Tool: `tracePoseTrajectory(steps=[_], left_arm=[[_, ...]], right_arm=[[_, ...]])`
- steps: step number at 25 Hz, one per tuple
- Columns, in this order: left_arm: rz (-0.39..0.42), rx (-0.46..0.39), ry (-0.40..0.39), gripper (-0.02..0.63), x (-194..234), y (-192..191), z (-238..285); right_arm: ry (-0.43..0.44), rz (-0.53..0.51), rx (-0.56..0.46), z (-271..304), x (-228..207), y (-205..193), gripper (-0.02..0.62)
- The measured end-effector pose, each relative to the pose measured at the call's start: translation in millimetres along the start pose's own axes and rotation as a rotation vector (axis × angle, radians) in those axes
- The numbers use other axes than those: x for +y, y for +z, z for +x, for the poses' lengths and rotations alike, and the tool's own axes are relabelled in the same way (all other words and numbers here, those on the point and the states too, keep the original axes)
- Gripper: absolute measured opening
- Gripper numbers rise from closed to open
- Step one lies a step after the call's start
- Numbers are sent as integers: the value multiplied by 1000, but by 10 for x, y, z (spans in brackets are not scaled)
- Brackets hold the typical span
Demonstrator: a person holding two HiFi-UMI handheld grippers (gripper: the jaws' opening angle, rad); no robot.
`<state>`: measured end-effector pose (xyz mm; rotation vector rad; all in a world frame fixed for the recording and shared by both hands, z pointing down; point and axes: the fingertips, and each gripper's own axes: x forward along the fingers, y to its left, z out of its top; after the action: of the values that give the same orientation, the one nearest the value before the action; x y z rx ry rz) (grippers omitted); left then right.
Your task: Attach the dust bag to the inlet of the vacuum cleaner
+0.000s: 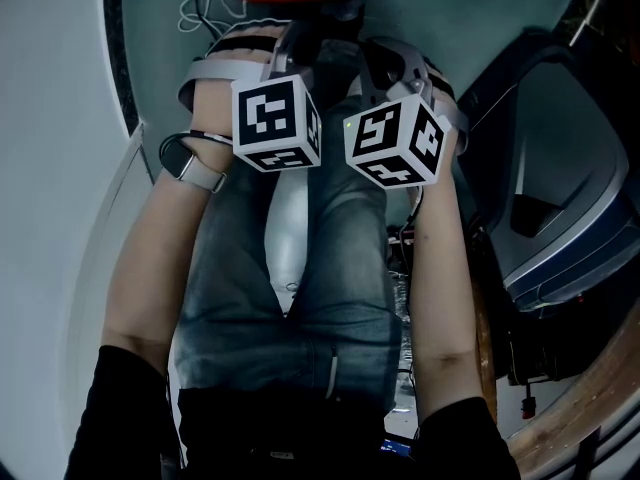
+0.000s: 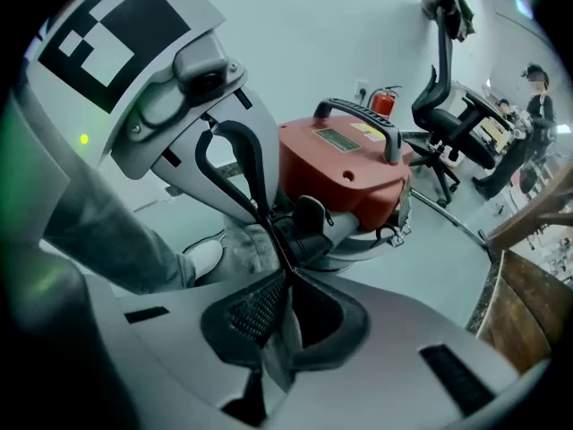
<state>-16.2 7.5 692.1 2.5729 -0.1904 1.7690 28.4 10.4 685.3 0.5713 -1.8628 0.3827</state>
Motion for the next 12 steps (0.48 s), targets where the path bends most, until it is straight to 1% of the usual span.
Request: tracePoseTrajectory(steps=[2, 3, 6, 8, 10, 12], left_arm=[[28, -1, 4, 26, 25, 56, 13], [18, -5, 7, 26, 24, 51, 14], [-67, -13, 18, 26, 0, -70, 11], [-102, -15, 22, 26, -11, -123, 14], [-79, -3, 22, 26, 6, -99, 13], [-29, 9, 19, 26, 45, -8, 17]], right_arm=[[-7, 20, 5, -7, -28, -48, 37], [-16, 9, 9, -11, -41, -32, 37], [-23, -55, 19, 3, -63, 129, 37], [-18, -90, 19, 9, -55, 196, 37], [-18, -69, 1, 2, -54, 160, 37], [-18, -1, -11, 4, -92, 54, 37]])
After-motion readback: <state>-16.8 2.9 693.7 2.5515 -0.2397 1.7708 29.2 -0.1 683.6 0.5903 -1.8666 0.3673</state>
